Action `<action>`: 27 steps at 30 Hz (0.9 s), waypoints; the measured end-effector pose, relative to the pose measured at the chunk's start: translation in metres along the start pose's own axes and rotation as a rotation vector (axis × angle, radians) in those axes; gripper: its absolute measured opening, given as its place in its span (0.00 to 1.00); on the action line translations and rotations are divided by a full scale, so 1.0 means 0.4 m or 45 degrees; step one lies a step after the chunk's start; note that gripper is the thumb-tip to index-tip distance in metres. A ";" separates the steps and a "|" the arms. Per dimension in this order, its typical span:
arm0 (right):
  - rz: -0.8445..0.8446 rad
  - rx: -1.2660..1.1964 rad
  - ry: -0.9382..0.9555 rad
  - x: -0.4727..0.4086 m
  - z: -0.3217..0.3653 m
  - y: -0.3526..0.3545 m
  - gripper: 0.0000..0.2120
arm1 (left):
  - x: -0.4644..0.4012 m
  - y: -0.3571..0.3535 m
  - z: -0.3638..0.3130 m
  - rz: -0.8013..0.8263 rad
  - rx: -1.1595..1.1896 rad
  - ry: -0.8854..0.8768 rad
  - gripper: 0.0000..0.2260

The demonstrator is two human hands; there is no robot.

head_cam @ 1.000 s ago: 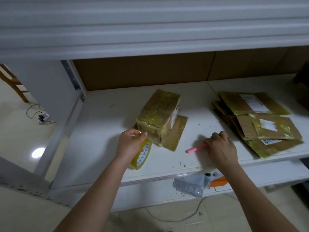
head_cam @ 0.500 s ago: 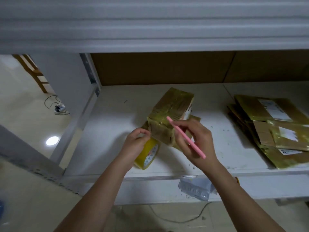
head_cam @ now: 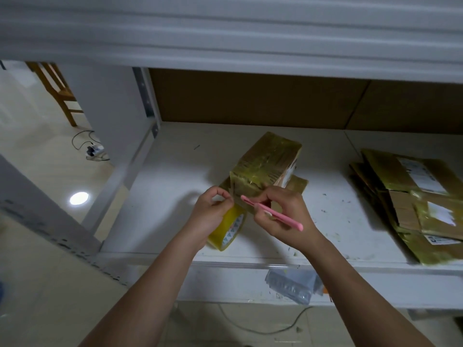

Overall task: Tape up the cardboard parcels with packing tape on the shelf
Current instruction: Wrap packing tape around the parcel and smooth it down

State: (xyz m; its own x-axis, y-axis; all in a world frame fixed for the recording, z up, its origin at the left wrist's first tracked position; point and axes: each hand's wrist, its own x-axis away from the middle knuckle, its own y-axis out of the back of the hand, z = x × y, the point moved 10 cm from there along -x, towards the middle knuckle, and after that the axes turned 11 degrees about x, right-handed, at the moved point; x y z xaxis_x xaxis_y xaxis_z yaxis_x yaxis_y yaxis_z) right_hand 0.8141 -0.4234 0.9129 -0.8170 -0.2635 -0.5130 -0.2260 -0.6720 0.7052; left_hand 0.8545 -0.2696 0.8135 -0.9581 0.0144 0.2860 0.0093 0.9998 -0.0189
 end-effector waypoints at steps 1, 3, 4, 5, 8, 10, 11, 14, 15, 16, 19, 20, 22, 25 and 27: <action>0.043 0.007 -0.004 0.000 -0.003 -0.008 0.07 | -0.001 0.000 0.002 0.000 -0.003 0.012 0.02; 0.127 0.075 0.021 0.002 -0.009 -0.024 0.07 | -0.002 0.001 0.003 -0.002 -0.006 0.026 0.02; 0.161 0.136 0.050 0.004 -0.012 -0.033 0.06 | -0.003 0.000 0.002 -0.004 -0.008 0.027 0.02; 0.190 0.190 0.073 0.008 -0.015 -0.041 0.04 | -0.002 -0.001 -0.001 0.001 -0.012 0.028 0.02; 0.221 0.195 0.063 0.012 -0.025 -0.041 0.03 | -0.004 -0.010 -0.010 0.029 -0.033 0.028 0.02; 0.181 0.008 -0.036 0.007 -0.033 -0.019 0.05 | -0.008 -0.013 -0.015 0.034 -0.062 0.021 0.03; 0.159 -0.131 -0.124 0.007 -0.039 -0.002 0.06 | -0.010 -0.014 -0.016 0.033 -0.082 0.020 0.03; -0.037 -0.419 -0.301 0.031 -0.050 0.081 0.08 | -0.013 -0.015 -0.020 0.038 -0.101 0.014 0.02; -0.130 -0.400 -0.322 0.047 -0.056 0.114 0.07 | -0.014 -0.015 -0.019 0.038 -0.093 0.015 0.02; -0.225 -0.329 -0.356 0.069 -0.073 0.148 0.05 | -0.016 -0.014 -0.018 0.033 -0.088 0.018 0.02; -0.335 0.215 -0.402 0.132 -0.153 0.200 0.05 | -0.019 -0.016 -0.016 0.019 -0.108 0.028 0.03; -0.236 0.474 -0.378 0.149 -0.186 0.183 0.09 | -0.020 -0.018 -0.017 0.016 -0.123 0.030 0.03; 0.045 0.769 -0.442 0.192 -0.273 0.121 0.13 | -0.021 -0.023 -0.019 0.010 -0.154 0.034 0.04; 0.256 0.723 -0.716 0.257 -0.370 0.086 0.10 | -0.023 -0.026 -0.022 -0.005 -0.199 0.037 0.04; 0.443 0.823 -0.756 0.270 -0.381 0.055 0.20 | -0.022 -0.030 -0.022 -0.001 -0.210 0.052 0.04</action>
State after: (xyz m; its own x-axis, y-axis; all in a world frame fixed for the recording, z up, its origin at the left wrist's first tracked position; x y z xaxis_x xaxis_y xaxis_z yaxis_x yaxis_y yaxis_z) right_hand 0.8016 -0.5720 0.7983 -0.9903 0.1383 -0.0152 -0.0238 -0.0612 0.9978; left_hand 0.8651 -0.2815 0.8196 -0.9457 0.0109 0.3250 0.0589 0.9887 0.1380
